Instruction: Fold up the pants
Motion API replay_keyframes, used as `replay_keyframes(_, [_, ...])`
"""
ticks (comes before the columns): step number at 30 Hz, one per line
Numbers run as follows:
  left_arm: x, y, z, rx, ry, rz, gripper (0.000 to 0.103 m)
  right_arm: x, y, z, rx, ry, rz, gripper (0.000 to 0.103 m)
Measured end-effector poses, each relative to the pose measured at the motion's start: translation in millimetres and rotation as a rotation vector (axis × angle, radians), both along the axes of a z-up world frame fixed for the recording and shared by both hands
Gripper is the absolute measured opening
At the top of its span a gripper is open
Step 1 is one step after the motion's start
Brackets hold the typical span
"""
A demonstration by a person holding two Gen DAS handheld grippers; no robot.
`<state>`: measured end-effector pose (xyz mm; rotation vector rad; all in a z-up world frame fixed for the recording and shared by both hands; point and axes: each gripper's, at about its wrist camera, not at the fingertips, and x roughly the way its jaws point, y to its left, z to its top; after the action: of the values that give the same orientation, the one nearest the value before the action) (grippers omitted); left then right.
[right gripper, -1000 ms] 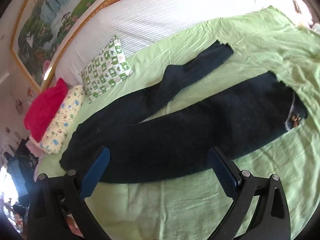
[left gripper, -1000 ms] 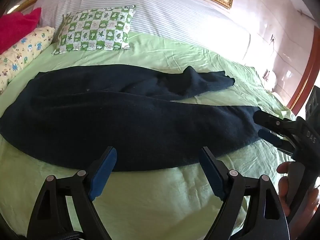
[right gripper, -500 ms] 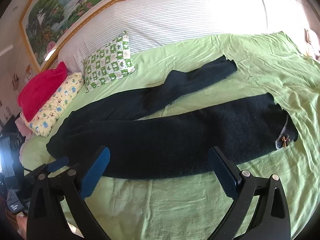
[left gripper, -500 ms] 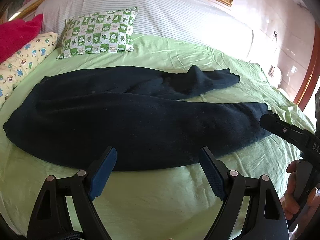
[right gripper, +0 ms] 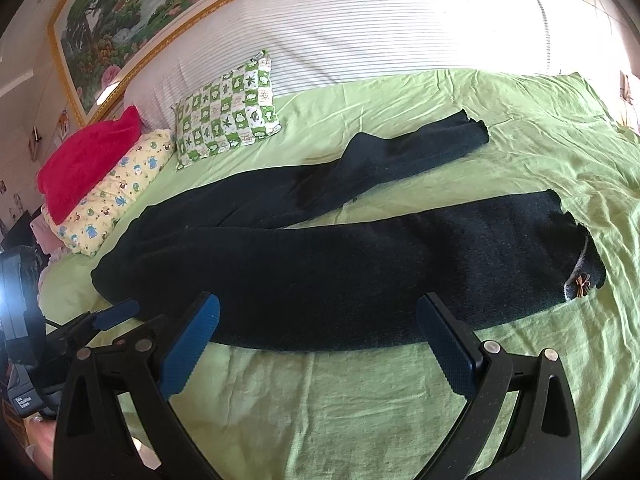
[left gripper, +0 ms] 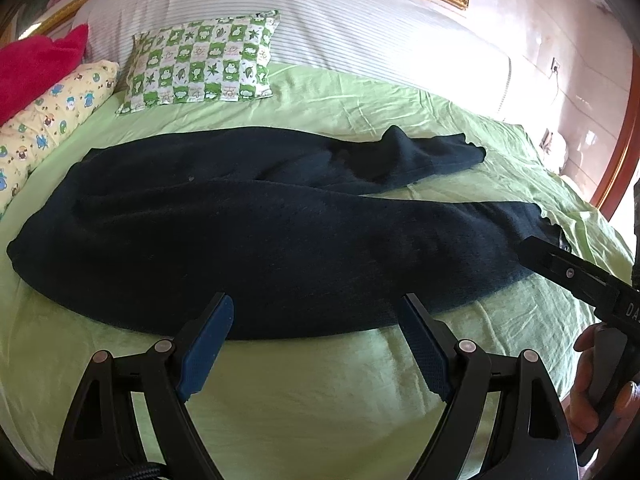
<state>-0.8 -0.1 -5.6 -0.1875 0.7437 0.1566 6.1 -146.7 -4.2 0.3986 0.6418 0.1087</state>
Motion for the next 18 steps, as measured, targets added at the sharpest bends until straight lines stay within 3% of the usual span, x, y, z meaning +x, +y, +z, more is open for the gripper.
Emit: replay_keyframes(18, [6.1, 4.3, -4.9, -0.015, 0.022, 0.005, 0.085, 4.1, 5.6, -6.2, -0.015, 0.014, 0.03, 0.099])
